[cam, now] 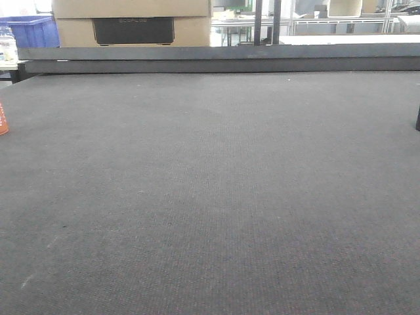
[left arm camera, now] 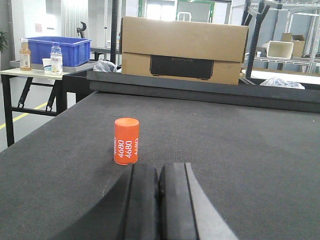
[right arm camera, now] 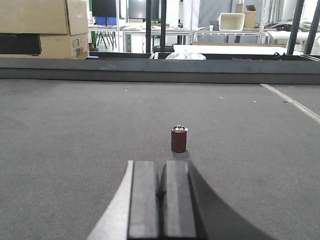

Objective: Place cylindrical capacitor in blue bin on shelf

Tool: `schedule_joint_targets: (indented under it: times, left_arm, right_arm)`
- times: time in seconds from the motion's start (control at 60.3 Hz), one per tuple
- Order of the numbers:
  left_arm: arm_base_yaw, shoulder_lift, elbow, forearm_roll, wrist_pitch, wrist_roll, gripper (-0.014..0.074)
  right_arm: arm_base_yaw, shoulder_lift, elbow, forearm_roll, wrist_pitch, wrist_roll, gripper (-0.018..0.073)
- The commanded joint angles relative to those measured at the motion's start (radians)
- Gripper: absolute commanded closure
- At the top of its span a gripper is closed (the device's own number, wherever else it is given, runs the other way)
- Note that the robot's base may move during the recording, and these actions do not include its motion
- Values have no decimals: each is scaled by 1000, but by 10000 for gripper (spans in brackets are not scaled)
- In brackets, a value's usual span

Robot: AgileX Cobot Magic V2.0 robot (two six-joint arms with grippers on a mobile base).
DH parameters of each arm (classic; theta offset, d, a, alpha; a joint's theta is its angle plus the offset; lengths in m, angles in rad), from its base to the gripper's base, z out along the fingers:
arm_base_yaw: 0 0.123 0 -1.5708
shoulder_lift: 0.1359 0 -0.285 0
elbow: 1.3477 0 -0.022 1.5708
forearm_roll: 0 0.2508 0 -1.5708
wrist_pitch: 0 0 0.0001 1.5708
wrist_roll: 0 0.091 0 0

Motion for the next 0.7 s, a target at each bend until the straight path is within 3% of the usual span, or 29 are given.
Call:
schedule_joint_targets:
  times: [0.0, 0.68]
  left_arm:
    - [4, -4, -2, -4, -18, 2, 708]
    - [4, -4, -2, -6, -52, 2, 708]
  right_arm:
    - [-2, -3, 2, -9, -23, -6, 722]
    - [-2, -3, 2, -9, -68, -6, 722]
